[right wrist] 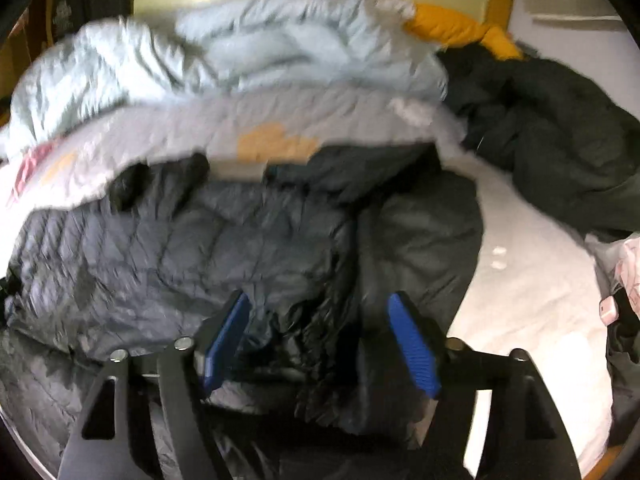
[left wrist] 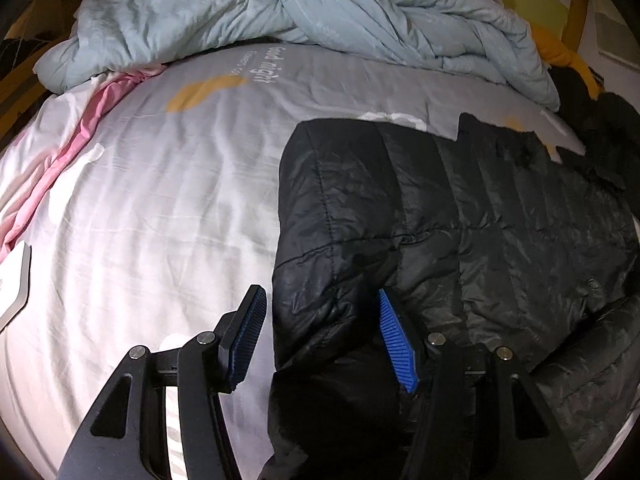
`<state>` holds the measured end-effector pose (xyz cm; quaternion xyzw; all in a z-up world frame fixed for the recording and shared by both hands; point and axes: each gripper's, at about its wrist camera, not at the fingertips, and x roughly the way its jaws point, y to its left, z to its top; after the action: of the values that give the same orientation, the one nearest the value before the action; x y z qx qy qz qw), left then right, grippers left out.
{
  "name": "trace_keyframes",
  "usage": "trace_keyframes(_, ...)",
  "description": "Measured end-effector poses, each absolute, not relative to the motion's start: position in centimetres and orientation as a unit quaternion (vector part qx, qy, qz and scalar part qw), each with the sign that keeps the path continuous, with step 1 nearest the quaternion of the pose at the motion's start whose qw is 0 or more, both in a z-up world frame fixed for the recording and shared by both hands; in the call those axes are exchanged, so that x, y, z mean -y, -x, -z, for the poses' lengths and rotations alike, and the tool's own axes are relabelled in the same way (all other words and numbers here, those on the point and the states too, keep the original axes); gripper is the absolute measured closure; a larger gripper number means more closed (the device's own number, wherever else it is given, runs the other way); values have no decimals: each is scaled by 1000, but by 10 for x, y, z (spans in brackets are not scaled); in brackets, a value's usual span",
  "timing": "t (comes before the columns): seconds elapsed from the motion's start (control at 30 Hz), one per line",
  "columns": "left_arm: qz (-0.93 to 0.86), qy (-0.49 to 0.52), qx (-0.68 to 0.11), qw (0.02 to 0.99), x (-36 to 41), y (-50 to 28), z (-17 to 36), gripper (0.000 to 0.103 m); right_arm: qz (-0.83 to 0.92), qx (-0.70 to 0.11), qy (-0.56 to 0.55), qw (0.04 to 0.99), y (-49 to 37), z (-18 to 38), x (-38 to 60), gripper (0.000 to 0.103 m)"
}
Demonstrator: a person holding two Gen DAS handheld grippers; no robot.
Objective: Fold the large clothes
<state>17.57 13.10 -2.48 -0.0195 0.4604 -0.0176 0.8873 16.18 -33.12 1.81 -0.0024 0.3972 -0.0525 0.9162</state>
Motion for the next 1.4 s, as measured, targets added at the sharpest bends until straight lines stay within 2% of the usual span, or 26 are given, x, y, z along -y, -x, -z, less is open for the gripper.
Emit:
trace_keyframes(0.1, 20, 23, -452, 891, -132, -175, 22, 47, 33, -374, -37, 926, -152, -30, 345, 27)
trace_keyframes(0.17, 16, 20, -439, 898, -132, -173, 18, 46, 33, -352, -65, 933, -146, -36, 357, 17)
trace_keyframes(0.3, 7, 0, -413, 911, -130, -168, 8, 43, 59, -300, -118, 945, -136, -39, 383, 16)
trace_keyframes(0.37, 5, -15, -395, 918, -127, -164, 3, 41, 97, -297, -106, 944, -136, -37, 390, 16)
trace_keyframes(0.43, 5, -29, -375, 927, -122, -158, -3, 33, 131, -288, -66, 946, -133, -36, 393, 16)
trace_keyframes(0.47, 5, -37, -363, 931, -119, -155, -6, 26, 139, -284, -52, 947, -131, -36, 396, 16)
trace_keyframes(0.53, 8, -47, -339, 940, -112, -148, -13, 16, 134, -284, -50, 948, -128, -38, 401, 16)
trace_keyframes(0.6, 17, -53, -313, 948, -104, -140, -19, 2, 129, -279, -65, 950, -122, -42, 407, 16)
trace_keyframes(0.63, 21, -58, -300, 952, -100, -135, -21, 0, 122, -273, -78, 951, -118, -44, 409, 16)
trace_keyframes(0.8, 25, -84, -263, 961, -84, -120, -30, 0, 101, -259, -107, 955, -104, -51, 412, 15)
trace_keyframes(1.0, 33, -34, -257, 965, -80, -104, -48, 0, 93, -257, -89, 958, -102, -55, 402, 14)
trace_keyframes(1.13, 36, -35, -243, 969, -65, -93, -54, 0, 72, -264, -114, 955, -104, -54, 401, 14)
trace_keyframes(1.27, 51, -59, -253, 964, -36, -92, -52, 0, 67, -281, -136, 948, -108, -49, 401, 14)
trace_keyframes(1.4, 75, -60, -281, 955, 3, -104, -64, 0, 100, -319, -106, 936, -112, -49, 407, 14)
